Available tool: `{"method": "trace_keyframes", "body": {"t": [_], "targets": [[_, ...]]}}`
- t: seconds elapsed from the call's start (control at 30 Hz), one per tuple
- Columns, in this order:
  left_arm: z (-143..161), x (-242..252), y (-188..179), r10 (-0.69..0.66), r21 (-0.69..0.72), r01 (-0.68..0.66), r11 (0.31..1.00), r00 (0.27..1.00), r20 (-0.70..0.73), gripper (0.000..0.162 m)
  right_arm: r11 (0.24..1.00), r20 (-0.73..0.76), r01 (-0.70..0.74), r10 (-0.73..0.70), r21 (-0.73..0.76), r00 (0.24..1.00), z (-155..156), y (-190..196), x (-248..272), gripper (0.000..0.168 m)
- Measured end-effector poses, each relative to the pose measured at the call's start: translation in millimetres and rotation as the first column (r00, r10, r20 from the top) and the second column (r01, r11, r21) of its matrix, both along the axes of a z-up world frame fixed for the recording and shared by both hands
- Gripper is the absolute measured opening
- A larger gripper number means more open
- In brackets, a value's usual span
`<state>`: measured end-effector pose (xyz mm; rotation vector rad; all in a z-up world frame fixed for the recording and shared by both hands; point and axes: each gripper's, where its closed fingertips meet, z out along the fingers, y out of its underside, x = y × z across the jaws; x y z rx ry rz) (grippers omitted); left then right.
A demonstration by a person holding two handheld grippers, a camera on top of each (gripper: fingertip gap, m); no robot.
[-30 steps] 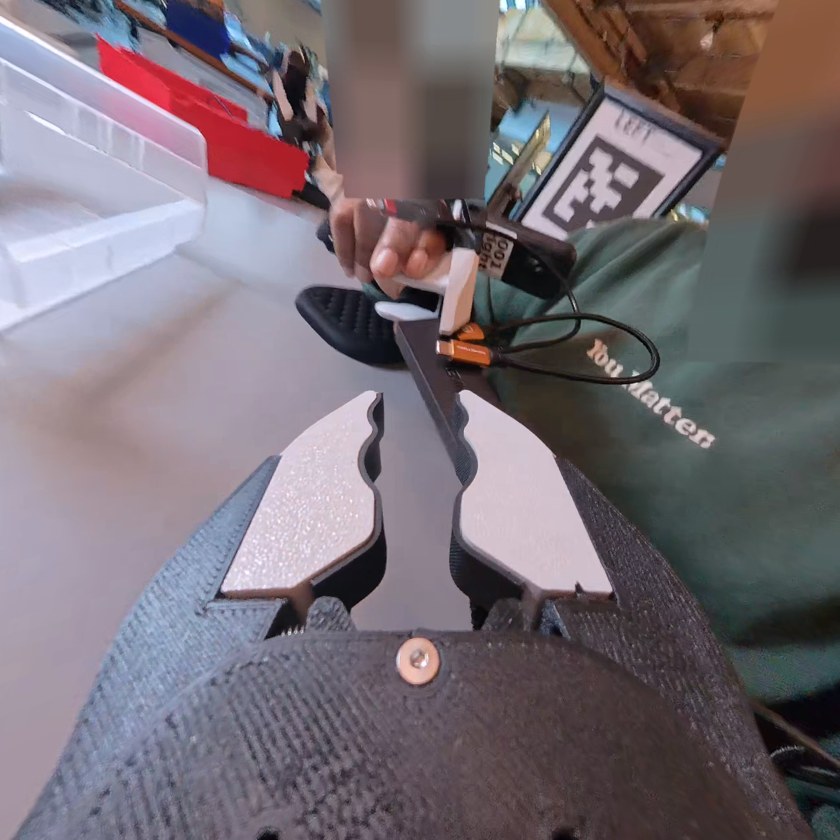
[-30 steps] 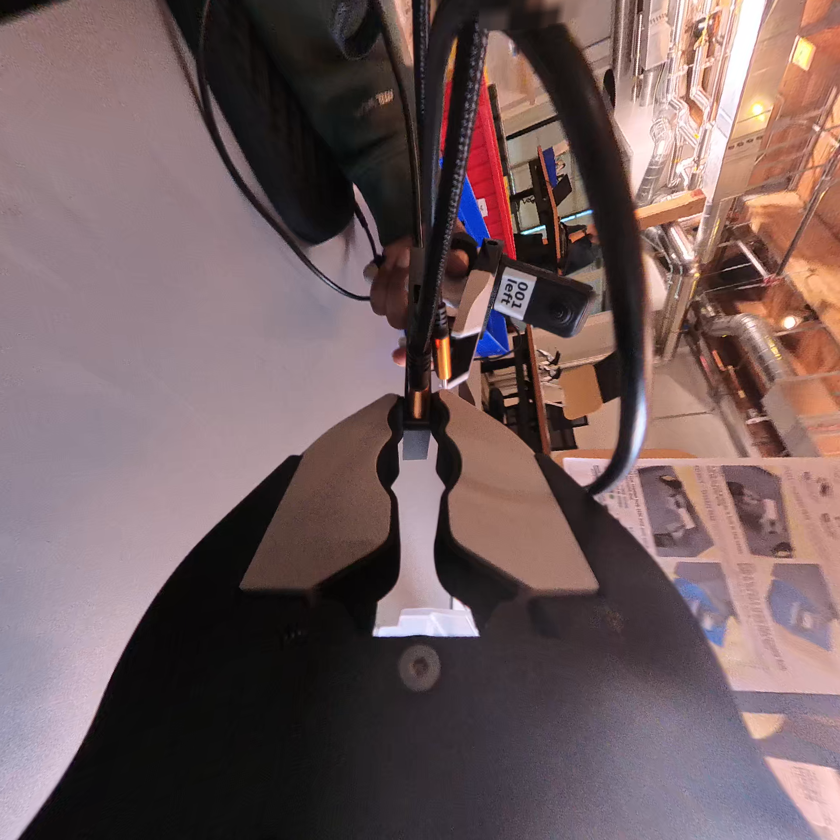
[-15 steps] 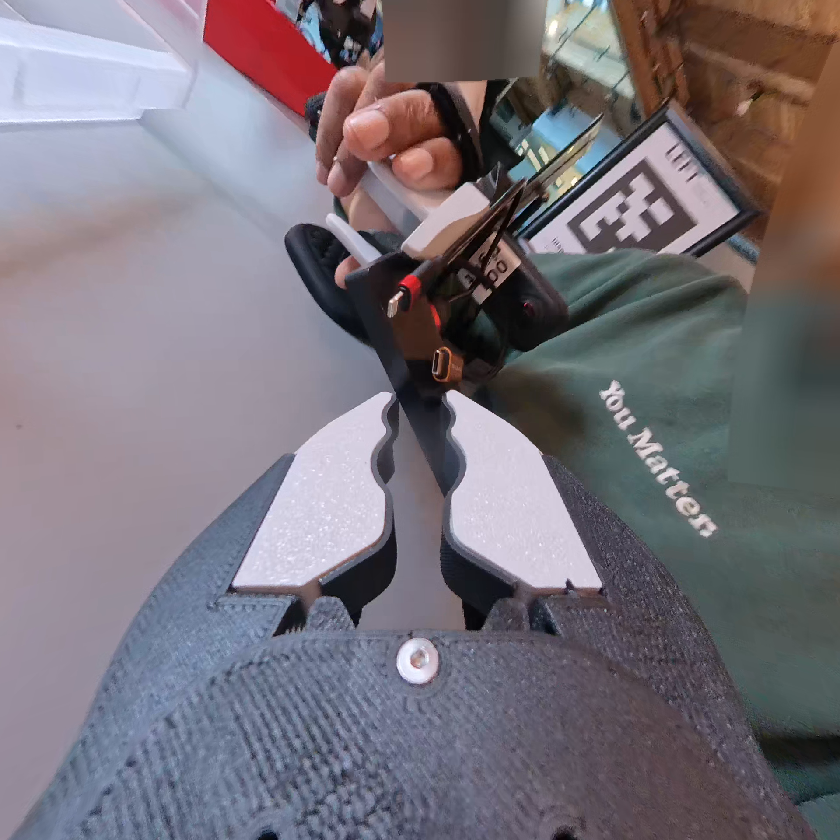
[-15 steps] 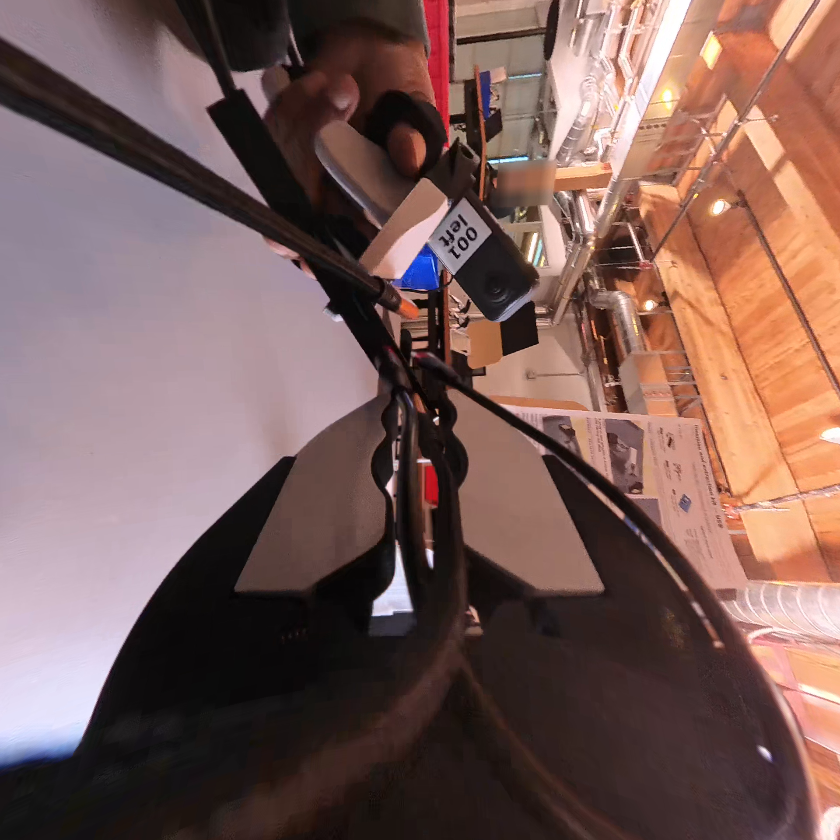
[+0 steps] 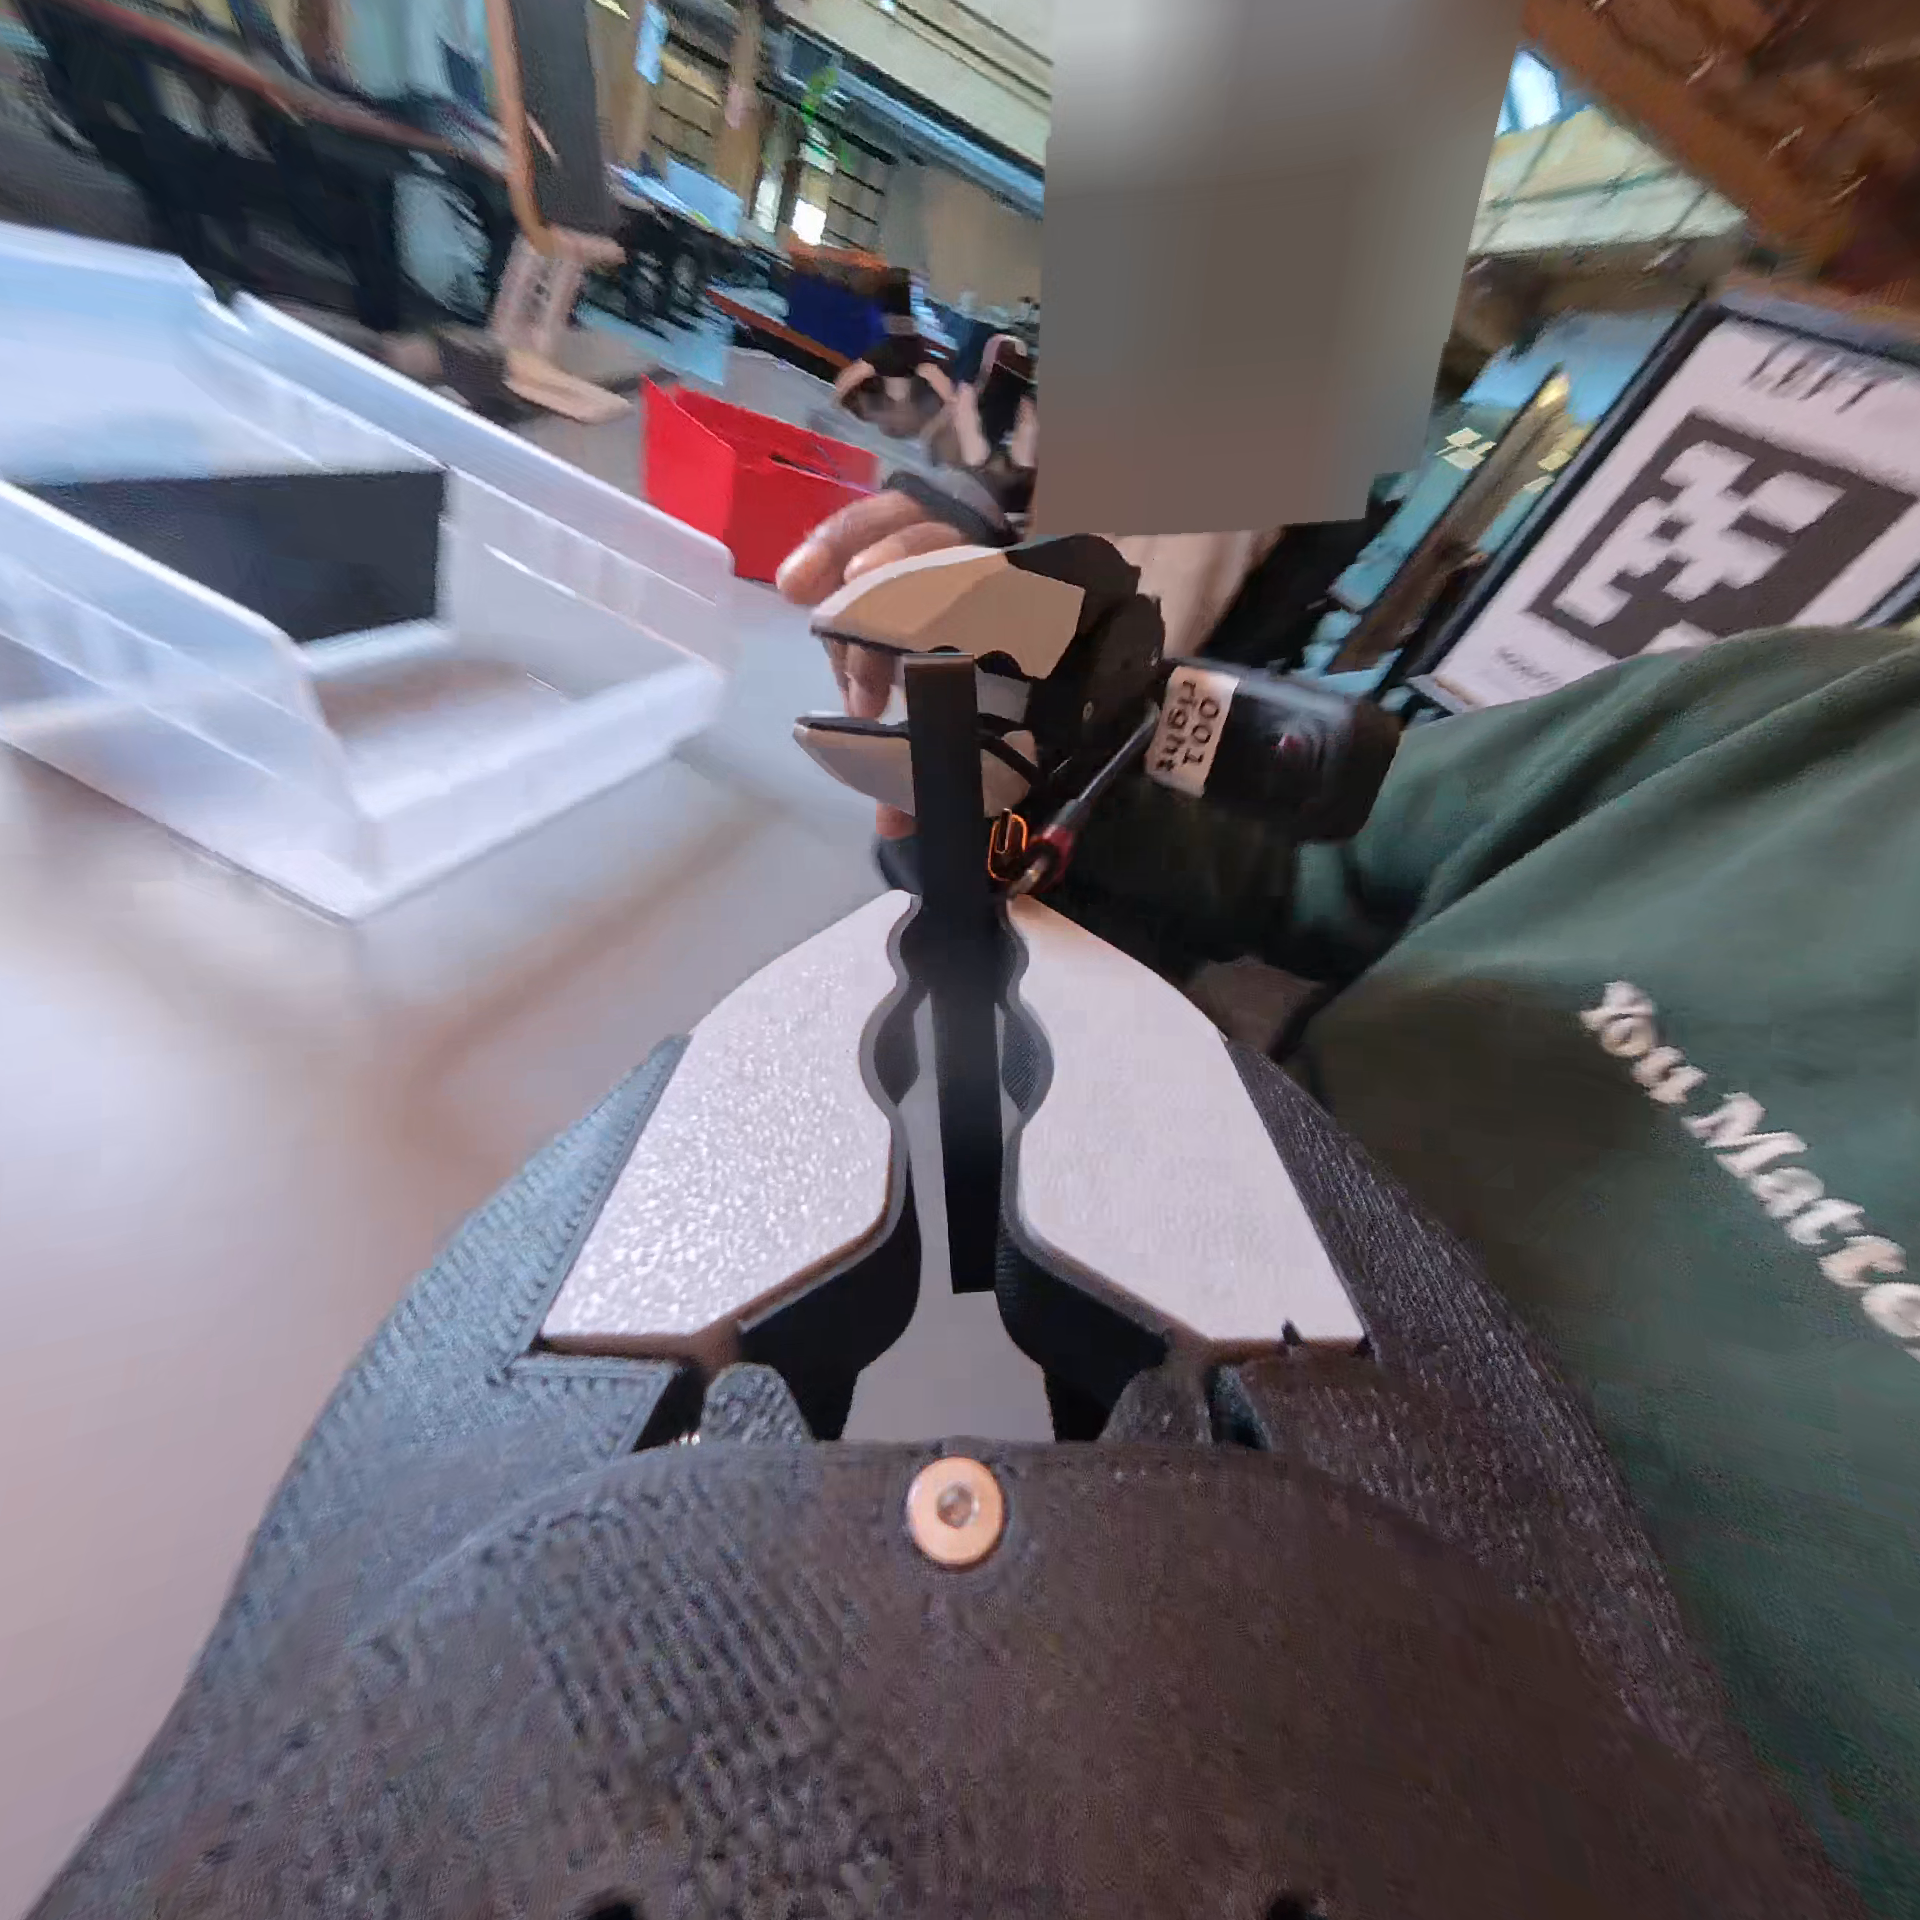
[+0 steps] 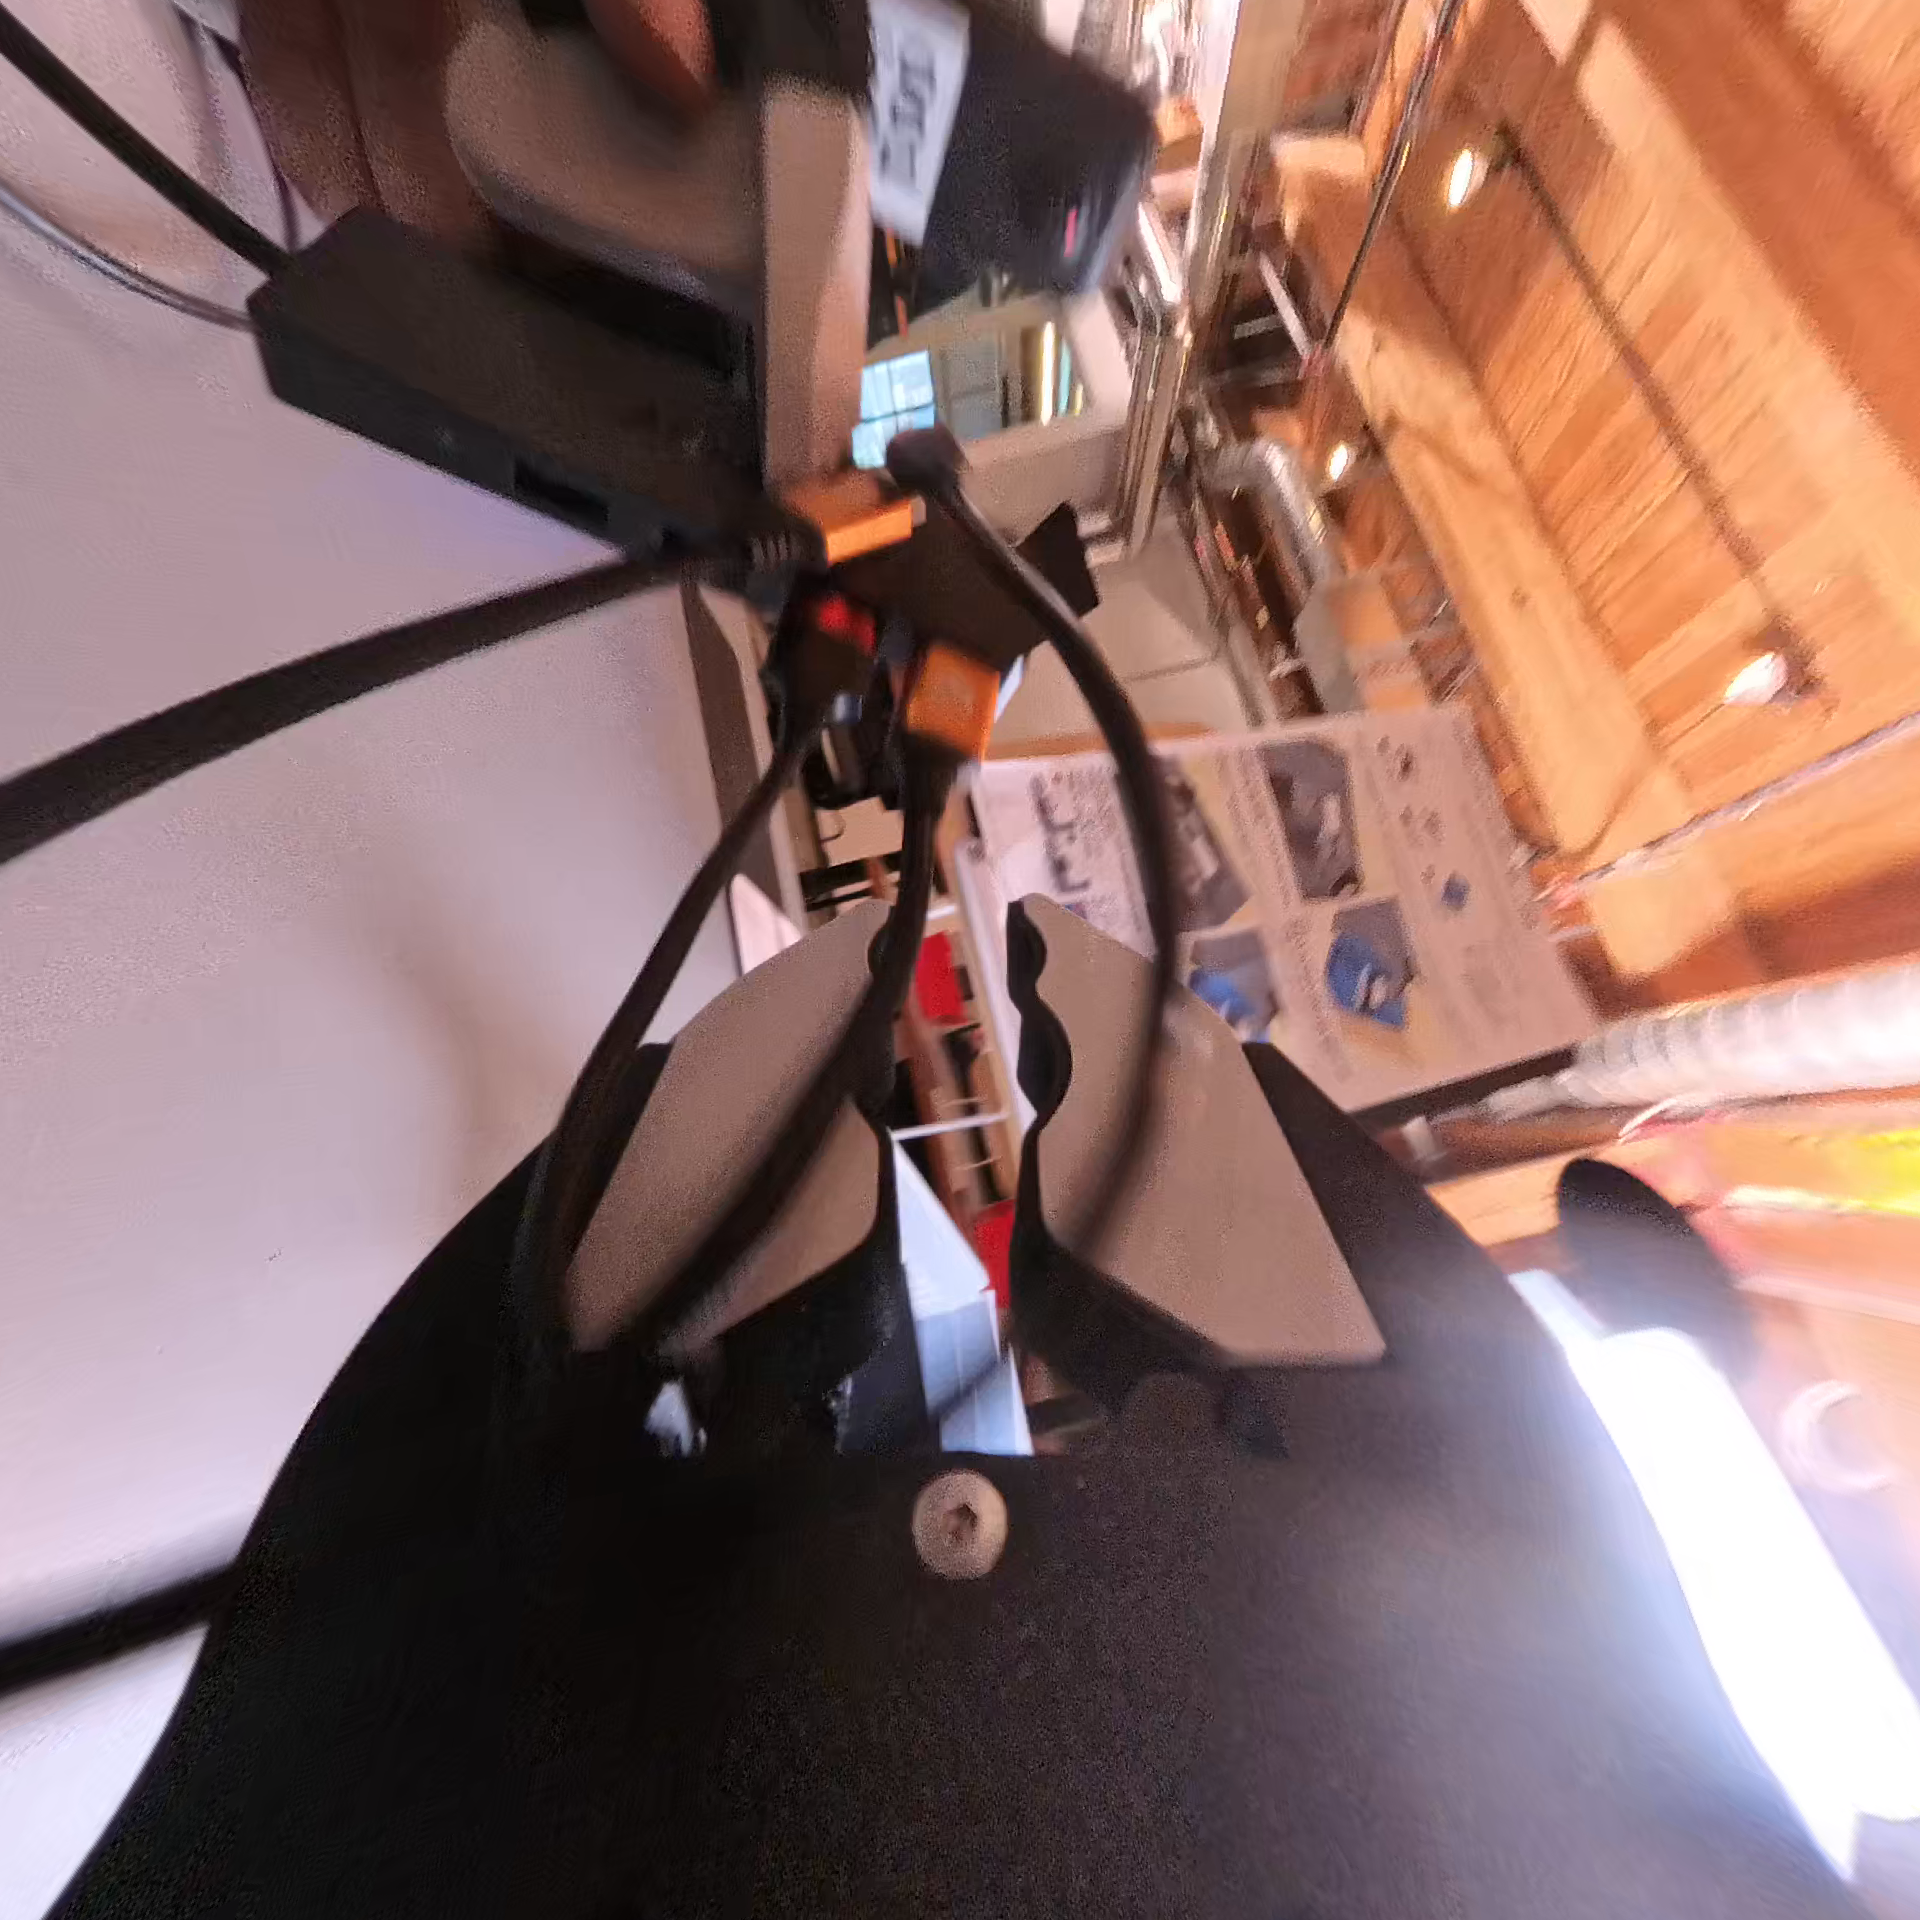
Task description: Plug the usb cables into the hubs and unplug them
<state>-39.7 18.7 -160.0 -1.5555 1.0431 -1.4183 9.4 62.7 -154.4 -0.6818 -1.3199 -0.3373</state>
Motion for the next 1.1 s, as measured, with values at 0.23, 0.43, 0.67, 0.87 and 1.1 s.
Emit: {"method": "trace_keyframes", "body": {"t": [0.23,0.43,0.67,0.87,1.1], "targets": [[16.2,-32.0,15.6,0.414,0.866,-0.046,0.498,0.89,-0.191,0.011,0.73,-0.259,-0.164,-0.018,-0.664,0.966,-13.2,41.9,32.1,0.017],[0.3,-20.8,11.0,0.354,0.819,-0.005,0.574,0.903,-0.242,0.011,0.543,-0.365,-0.397,0.171,-0.74,0.915,5.5,3.3,15.4,0.026],[-5.4,-8.3,-2.4,0.208,0.677,-0.007,0.736,0.954,-0.216,0.011,0.625,-0.17,-0.347,0.326,-0.699,0.93,-10.2,-38.2,-31.3,0.018],[-22.6,-2.7,-4.5,0.182,0.655,0.049,0.754,0.942,-0.281,0.011,0.488,-0.19,-0.35,0.348,-0.799,0.918,-22.8,-44.7,-30.8,0.008],[-31.8,3.1,-8.7,0.211,0.695,0.1,0.712,0.914,-0.348,0.011,0.462,-0.104,-0.256,0.328,-0.849,0.939,-40.4,-47.9,-37.1,0.008]]}}
